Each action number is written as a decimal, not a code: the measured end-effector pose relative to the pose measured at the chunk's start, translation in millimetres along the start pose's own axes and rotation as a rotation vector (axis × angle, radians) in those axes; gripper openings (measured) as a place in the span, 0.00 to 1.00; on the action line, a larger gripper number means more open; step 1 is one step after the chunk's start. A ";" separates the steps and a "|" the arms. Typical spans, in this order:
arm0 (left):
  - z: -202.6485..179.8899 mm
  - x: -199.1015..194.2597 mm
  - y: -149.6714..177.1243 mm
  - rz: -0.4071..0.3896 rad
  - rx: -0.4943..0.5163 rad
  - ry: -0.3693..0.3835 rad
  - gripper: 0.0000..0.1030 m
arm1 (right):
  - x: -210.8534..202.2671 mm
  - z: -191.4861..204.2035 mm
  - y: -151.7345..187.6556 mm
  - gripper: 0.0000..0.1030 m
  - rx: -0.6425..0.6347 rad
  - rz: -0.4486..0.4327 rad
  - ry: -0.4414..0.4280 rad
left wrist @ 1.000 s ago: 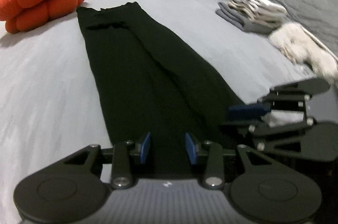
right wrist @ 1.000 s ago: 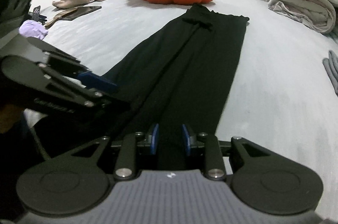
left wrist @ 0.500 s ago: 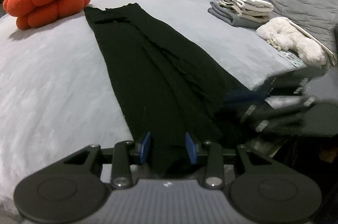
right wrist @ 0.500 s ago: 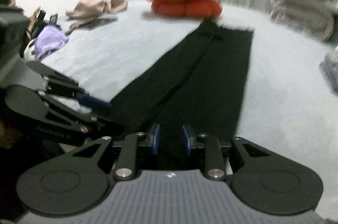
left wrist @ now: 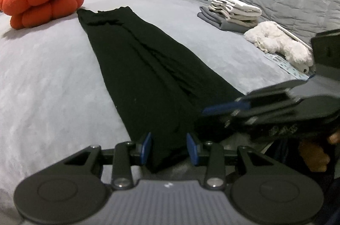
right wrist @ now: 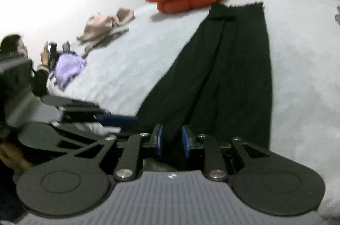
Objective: Fold clothes
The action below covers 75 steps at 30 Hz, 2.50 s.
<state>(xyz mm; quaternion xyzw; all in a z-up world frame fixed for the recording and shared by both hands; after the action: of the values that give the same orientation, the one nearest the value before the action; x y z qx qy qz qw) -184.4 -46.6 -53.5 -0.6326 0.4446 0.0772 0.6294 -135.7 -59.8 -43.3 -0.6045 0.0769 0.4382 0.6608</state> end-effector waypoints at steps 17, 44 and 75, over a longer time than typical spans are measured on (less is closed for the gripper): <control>-1.0 -22.9 -0.4 0.006 0.012 0.063 0.41 | -31.1 4.7 -5.3 0.34 0.049 -0.038 -0.039; 20.4 -13.3 -55.8 -0.059 -0.041 0.042 0.45 | -31.4 -48.5 -23.7 0.31 -0.057 -0.043 0.129; 69.5 45.9 -72.5 -0.009 -0.014 -0.328 0.45 | 31.9 -112.6 -71.4 0.26 -0.118 -0.012 0.318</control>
<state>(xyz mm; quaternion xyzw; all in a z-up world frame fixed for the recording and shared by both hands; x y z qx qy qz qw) -77.2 -21.5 -44.5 -0.6178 0.3327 0.1798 0.6894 -20.2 -133.7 -40.2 -0.7045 0.1508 0.3370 0.6062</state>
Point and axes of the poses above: each gripper's, at about its wrist camera, not at the fingertips, and x roughly the way its jaws point, z to its left, y to its underside, the point moved 10 cm from there along x, roughly the way its jaws point, and after that the axes turned 5 degrees about y, right-handed, at the moved point
